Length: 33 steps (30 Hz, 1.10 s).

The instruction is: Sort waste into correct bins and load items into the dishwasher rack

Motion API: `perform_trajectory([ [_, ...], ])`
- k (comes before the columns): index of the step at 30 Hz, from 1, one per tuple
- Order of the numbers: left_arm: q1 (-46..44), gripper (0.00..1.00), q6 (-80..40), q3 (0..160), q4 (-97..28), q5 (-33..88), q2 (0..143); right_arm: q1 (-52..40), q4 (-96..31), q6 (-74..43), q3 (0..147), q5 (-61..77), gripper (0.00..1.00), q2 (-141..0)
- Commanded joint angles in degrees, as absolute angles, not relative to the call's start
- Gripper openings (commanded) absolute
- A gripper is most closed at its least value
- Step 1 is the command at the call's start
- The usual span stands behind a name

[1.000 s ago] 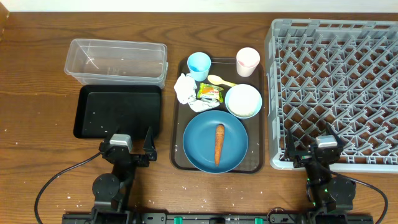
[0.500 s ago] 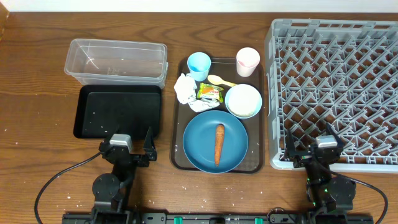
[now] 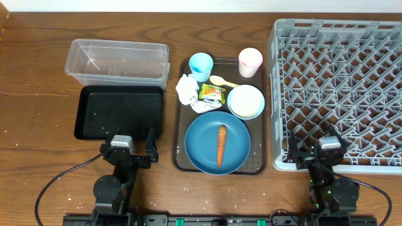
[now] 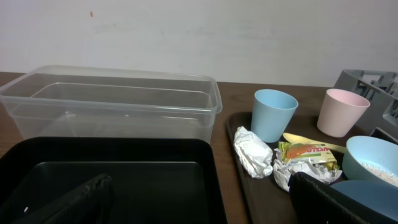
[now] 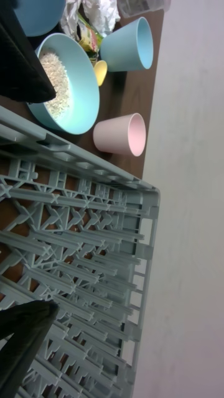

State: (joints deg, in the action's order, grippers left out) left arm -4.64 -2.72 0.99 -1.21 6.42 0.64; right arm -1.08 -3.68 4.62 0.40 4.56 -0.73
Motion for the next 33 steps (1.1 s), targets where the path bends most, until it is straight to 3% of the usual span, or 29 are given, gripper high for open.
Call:
perform_trajectory([
  [1,-4.69,0.92,-1.96,0.23,-3.40,6.79,0.64,-1.15,-3.84,5.19,0.32,5.39,0.99,-0.91],
  [25,-4.69,0.92,-2.22,0.56,-2.48,6.87,0.64,-1.15,1.43,5.19,0.34,6.39,0.99,-0.91],
  [33,-4.69,0.92,-2.17,9.32,-2.59,7.20,6.09,-1.15,3.49,5.28,6.70,8.49,0.99,-2.74],
])
